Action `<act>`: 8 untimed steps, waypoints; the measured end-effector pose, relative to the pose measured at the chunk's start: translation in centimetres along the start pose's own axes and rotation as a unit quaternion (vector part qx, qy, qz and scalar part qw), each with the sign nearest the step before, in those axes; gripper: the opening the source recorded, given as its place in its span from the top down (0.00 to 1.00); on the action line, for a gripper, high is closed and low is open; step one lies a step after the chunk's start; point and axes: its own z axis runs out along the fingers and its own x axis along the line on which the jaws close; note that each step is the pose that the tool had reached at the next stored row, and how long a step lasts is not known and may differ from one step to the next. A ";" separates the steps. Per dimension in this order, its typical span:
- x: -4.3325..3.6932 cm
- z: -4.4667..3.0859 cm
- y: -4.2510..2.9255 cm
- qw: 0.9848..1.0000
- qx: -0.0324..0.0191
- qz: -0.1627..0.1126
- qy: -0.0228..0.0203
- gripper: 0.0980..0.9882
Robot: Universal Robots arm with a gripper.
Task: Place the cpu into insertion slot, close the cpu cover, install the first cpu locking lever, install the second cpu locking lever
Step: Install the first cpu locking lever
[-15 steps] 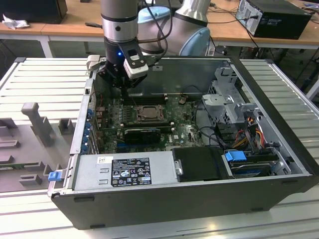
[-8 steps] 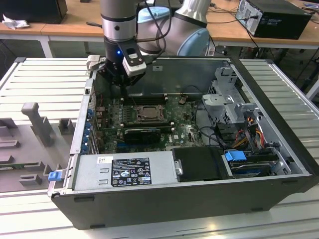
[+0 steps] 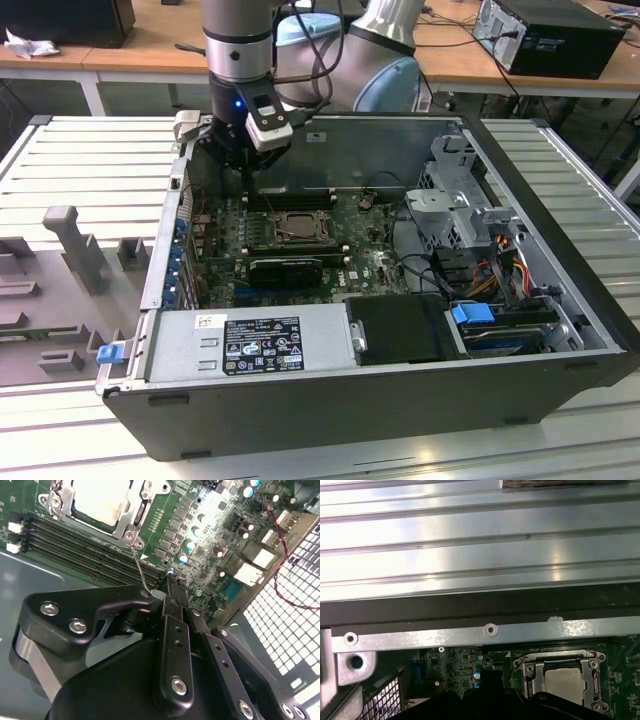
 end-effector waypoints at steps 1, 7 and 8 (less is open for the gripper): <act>-0.09 0.00 0.01 1.000 0.000 0.000 0.000 0.99; -1.02 0.02 0.04 1.000 0.000 0.000 0.000 0.99; -1.39 0.05 0.07 1.000 0.000 0.001 0.000 0.99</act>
